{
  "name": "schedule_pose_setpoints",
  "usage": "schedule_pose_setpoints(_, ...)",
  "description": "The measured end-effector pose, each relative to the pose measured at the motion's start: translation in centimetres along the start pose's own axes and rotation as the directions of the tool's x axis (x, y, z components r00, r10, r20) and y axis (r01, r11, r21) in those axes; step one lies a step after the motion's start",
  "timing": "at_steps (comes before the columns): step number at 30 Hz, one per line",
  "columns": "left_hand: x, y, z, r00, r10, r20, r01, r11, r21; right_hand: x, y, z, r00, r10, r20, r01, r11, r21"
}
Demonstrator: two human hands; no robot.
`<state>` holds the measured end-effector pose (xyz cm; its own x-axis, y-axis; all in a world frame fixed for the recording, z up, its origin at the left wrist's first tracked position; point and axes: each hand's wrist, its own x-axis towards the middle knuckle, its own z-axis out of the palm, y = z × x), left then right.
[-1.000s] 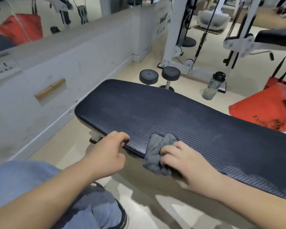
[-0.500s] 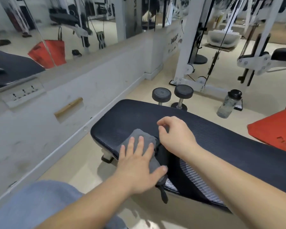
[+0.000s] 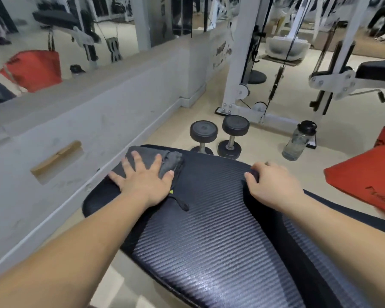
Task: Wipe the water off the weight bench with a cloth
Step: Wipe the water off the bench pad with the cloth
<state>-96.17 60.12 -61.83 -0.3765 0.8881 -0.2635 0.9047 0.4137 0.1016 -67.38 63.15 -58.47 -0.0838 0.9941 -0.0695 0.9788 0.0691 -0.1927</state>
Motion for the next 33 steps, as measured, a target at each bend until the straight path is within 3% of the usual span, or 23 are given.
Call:
schedule_pose_setpoints(3,1.3,5.2,0.9,0.983,0.181,-0.028,-0.181,0.983,0.017,1.0,3.5,-0.1,0.992,0.107,0.062,-0.106,0.994,-0.024)
schedule_pose_setpoints(9,1.3,15.3,2.4,0.880,0.474,-0.015,-0.471,0.877,0.098,0.0,8.8,-0.7,0.993,0.077,-0.091,-0.031,0.905,0.424)
schedule_pose_setpoints(13,-0.2,21.7,2.8,0.812,0.584,0.013,-0.579,0.800,0.158,-1.7,12.8,-1.7,0.986,0.138,-0.093,-0.086,0.900,0.428)
schedule_pose_setpoints(16,-5.1,26.3,4.8,0.696,0.716,0.059,-0.716,0.684,0.142,-3.7,15.5,-2.5,0.966,0.207,-0.154,-0.137,0.917,0.373)
schedule_pose_setpoints(19,-11.2,27.1,6.7,0.584,0.805,0.100,-0.811,0.576,0.100,-5.8,16.4,-2.8,0.938,0.272,-0.214,-0.181,0.912,0.368)
schedule_pose_setpoints(23,-14.7,20.8,6.9,0.493,0.862,0.113,-0.869,0.483,0.109,-7.8,14.9,-1.7,0.948,0.264,-0.176,-0.176,0.899,0.400)
schedule_pose_setpoints(25,-15.0,15.4,6.6,0.522,0.847,0.103,-0.850,0.505,0.154,-8.9,13.0,-1.1,0.966,0.205,-0.155,-0.130,0.910,0.394)
schedule_pose_setpoints(26,-14.6,12.6,6.2,0.583,0.808,0.085,-0.806,0.563,0.184,-9.4,12.1,-0.9,0.975,0.168,-0.148,-0.101,0.919,0.381)
schedule_pose_setpoints(28,-12.8,7.2,5.1,0.776,0.631,0.024,-0.620,0.755,0.213,-10.6,10.5,-0.4,0.988,0.087,-0.126,-0.037,0.934,0.355)
schedule_pose_setpoints(30,-11.9,3.5,4.0,0.937,0.350,0.001,-0.346,0.926,0.149,-11.8,9.7,-0.2,0.995,0.030,-0.099,0.004,0.943,0.333)
schedule_pose_setpoints(31,-12.5,2.6,3.8,0.970,0.244,0.014,-0.244,0.964,0.106,-12.3,9.7,-0.2,0.996,0.013,-0.093,0.018,0.946,0.325)
schedule_pose_setpoints(33,-15.6,3.1,4.8,0.981,0.192,0.005,-0.191,0.978,0.080,-13.5,10.1,-0.6,0.996,0.001,-0.091,0.028,0.947,0.319)
